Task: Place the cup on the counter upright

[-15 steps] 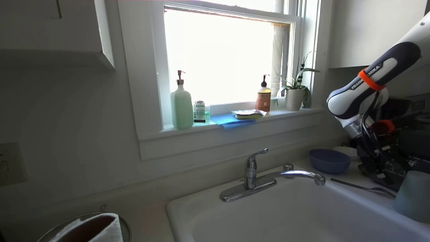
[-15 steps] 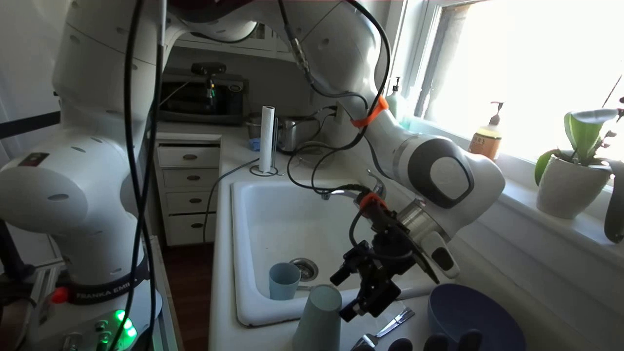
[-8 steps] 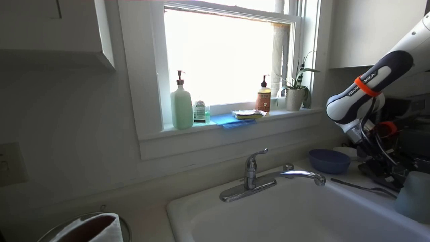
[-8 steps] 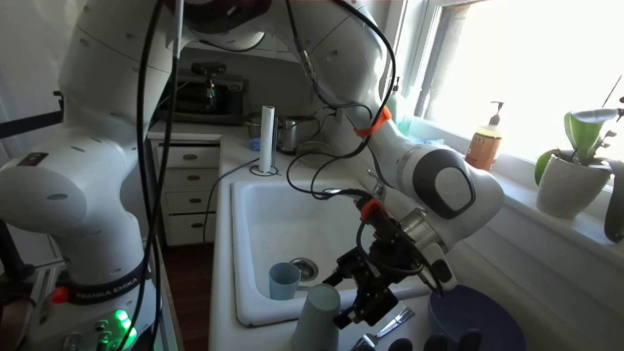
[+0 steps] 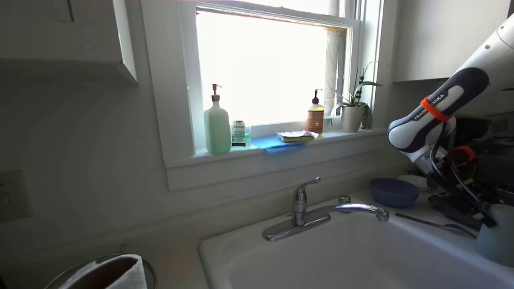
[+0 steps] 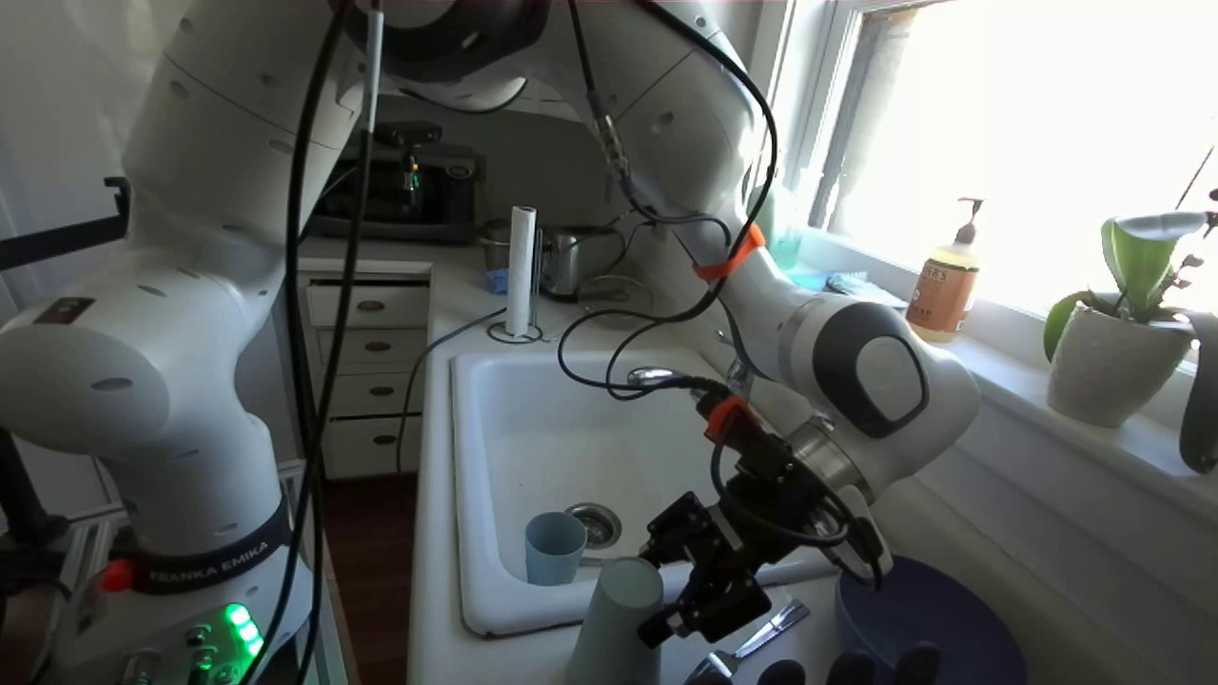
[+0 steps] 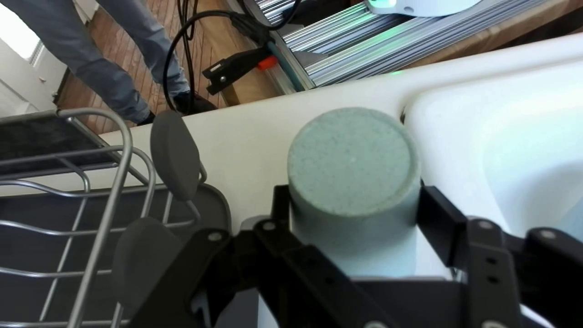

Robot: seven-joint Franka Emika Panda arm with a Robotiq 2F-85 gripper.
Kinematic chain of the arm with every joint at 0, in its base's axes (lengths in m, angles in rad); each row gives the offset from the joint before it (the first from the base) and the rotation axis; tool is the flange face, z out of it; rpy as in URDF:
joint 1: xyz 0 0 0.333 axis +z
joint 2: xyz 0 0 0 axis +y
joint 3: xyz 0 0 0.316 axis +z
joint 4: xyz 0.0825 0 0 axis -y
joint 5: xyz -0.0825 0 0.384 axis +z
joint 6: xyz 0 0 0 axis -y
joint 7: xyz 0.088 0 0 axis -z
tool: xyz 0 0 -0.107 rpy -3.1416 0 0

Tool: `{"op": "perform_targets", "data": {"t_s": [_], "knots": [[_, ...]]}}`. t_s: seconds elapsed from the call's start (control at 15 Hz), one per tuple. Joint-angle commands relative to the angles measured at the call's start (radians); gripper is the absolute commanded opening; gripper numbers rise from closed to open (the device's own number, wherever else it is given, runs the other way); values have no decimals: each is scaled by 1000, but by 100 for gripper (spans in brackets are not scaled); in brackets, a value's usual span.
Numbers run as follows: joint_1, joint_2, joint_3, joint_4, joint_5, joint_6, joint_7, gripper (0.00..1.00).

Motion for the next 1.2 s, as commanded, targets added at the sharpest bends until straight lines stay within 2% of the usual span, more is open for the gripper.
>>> {"op": "perform_targets", "data": {"t_s": [0.0,0.53,0.8,1.13], "knots": [[-8,-6,7,26,-21,-29,-13,45],[36,-227,5,-79,-79,65,67,45],[57,-321,6,-156,-85,238,157,45],[67,-357,2,-248,-76,485,272,45]]}}
